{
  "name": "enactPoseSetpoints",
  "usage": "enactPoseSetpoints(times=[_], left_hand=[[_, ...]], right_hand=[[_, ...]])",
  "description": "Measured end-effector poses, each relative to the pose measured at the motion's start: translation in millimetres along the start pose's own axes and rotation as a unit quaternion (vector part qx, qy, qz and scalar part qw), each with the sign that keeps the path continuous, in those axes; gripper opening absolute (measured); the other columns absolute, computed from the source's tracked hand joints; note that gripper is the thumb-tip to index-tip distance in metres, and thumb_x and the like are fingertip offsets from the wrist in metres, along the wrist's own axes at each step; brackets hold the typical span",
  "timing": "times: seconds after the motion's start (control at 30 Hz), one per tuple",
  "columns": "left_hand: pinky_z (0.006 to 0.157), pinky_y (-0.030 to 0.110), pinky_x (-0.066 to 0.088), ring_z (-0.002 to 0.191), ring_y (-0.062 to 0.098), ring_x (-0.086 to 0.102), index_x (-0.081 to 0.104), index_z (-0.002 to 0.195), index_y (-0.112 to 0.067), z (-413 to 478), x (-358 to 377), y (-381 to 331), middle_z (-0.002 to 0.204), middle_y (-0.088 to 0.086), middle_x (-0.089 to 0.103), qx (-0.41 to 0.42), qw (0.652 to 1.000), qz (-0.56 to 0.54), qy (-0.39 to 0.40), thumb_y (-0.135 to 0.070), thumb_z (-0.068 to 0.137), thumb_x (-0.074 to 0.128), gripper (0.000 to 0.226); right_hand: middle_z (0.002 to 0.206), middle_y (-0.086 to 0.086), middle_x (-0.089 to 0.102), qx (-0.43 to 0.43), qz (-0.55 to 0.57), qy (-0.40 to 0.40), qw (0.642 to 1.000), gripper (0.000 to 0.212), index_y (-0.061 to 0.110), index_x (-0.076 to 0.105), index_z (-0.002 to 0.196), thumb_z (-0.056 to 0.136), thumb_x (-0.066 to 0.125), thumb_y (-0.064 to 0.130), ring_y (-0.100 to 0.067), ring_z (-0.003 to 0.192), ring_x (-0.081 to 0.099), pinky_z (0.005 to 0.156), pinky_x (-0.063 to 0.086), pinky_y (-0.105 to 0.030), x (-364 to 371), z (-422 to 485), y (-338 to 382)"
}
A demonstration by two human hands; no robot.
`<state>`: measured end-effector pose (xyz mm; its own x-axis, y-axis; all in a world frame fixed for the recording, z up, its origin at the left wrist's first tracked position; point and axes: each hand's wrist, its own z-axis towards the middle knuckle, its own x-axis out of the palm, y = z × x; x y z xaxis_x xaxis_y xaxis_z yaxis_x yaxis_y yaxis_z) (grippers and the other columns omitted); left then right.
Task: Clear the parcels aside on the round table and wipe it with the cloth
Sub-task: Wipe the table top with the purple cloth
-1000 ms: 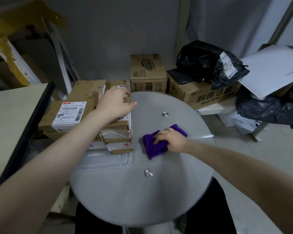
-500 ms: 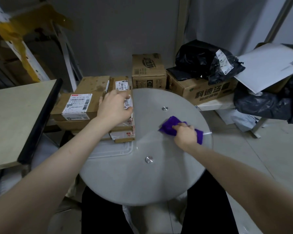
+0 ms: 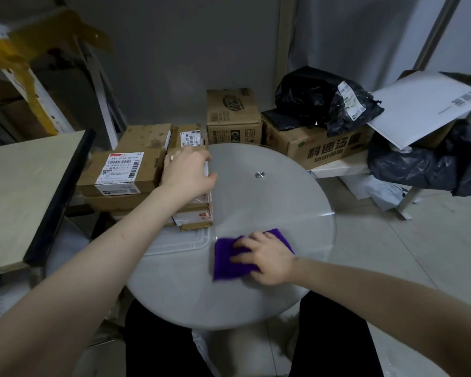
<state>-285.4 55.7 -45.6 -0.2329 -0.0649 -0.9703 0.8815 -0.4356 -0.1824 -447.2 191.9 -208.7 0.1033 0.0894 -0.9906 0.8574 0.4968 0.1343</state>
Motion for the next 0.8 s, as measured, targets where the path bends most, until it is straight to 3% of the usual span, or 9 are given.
enactPoseSetpoints(times=[0.07,0.1,0.2,0.27,0.33,0.47,0.57,0.67,0.8], left_hand=[[0.104,0.047,0.036,0.121,0.029,0.048,0.06,0.123,-0.021,-4.4,0.3,-2.7,0.125,0.009,0.056,0.014,1.0,-0.007,-0.021,-0.033,0.083,0.059,0.042],[0.103,0.044,0.037,0.121,0.028,0.047,0.061,0.122,-0.02,-9.3,-0.5,-4.3,0.124,0.008,0.056,0.022,0.999,-0.022,-0.04,-0.03,0.084,0.059,0.039],[0.089,0.036,0.043,0.109,0.026,0.05,0.067,0.107,-0.014,-32.9,-1.0,-6.1,0.109,0.006,0.058,0.048,0.987,-0.066,-0.14,-0.018,0.083,0.059,0.026],[0.074,0.033,0.045,0.092,0.026,0.055,0.068,0.091,-0.011,-52.5,4.4,-1.7,0.093,0.006,0.058,0.092,0.972,-0.079,-0.201,-0.014,0.081,0.057,0.015],[0.064,0.033,0.047,0.079,0.026,0.058,0.065,0.081,-0.008,-70.9,16.7,6.5,0.083,0.006,0.058,0.142,0.965,-0.095,-0.2,-0.012,0.08,0.052,0.014],[0.053,0.033,0.051,0.067,0.03,0.065,0.064,0.076,-0.011,-86.1,53.5,29.0,0.073,0.006,0.063,0.168,0.983,-0.037,-0.061,-0.02,0.079,0.045,0.021],[0.068,0.037,0.05,0.087,0.033,0.066,0.065,0.086,-0.011,-82.2,80.7,43.5,0.09,0.011,0.067,0.109,0.985,0.065,0.117,-0.027,0.088,0.048,0.023],[0.082,0.036,0.048,0.106,0.031,0.061,0.064,0.106,-0.011,-74.8,94.9,49.8,0.112,0.011,0.063,0.063,0.968,0.136,0.2,-0.039,0.09,0.053,0.034],[0.085,0.038,0.048,0.112,0.032,0.058,0.061,0.113,-0.007,-61.7,103.1,46.4,0.119,0.011,0.058,0.086,0.95,0.185,0.236,-0.02,0.092,0.054,0.026]], right_hand=[[0.128,0.007,0.057,-0.092,-0.014,-0.004,0.996,0.047,0.039,0.062,0.118,0.073,0.049,0.038,-0.026,0.097,0.056,0.077,0.044,-0.036,3.6,-5.6,-19.8],[0.127,0.008,0.059,-0.078,-0.024,-0.012,0.997,0.046,0.04,0.063,0.116,0.073,0.049,0.038,-0.025,0.097,0.058,0.077,0.045,-0.036,2.0,-5.3,-35.1],[0.142,0.007,0.047,0.181,-0.041,-0.043,0.982,0.047,0.042,0.053,0.129,0.084,0.047,0.034,-0.029,0.124,0.046,0.095,0.04,-0.045,-9.6,-3.5,-90.3],[0.153,0.001,0.03,0.391,0.054,-0.032,0.918,0.05,0.036,0.043,0.14,0.09,0.047,0.029,-0.034,0.141,0.02,0.11,0.024,-0.058,-21.4,6.5,-115.1],[0.157,-0.003,0.02,0.476,0.122,-0.032,0.871,0.055,0.027,0.04,0.142,0.089,0.049,0.022,-0.039,0.144,0.009,0.113,0.015,-0.062,-29.7,34.2,-112.5],[0.155,-0.002,0.024,0.337,0.123,0.001,0.933,0.056,0.026,0.041,0.141,0.086,0.052,0.024,-0.04,0.136,0.022,0.107,0.03,-0.053,-25.1,97.2,-56.6],[0.151,0.006,0.032,0.218,0.08,0.024,0.972,0.051,0.034,0.042,0.14,0.089,0.049,0.031,-0.035,0.129,0.033,0.098,0.041,-0.045,-22.6,104.1,-50.7],[0.144,0.005,0.041,0.249,0.093,0.007,0.964,0.044,0.037,0.05,0.133,0.09,0.045,0.029,-0.032,0.123,0.04,0.093,0.042,-0.043,-27.9,100.8,-80.2],[0.133,-0.003,0.048,0.328,0.099,-0.022,0.939,0.039,0.029,0.054,0.129,0.092,0.043,0.023,-0.033,0.119,0.041,0.086,0.041,-0.043,-29.9,116.6,-93.8]])
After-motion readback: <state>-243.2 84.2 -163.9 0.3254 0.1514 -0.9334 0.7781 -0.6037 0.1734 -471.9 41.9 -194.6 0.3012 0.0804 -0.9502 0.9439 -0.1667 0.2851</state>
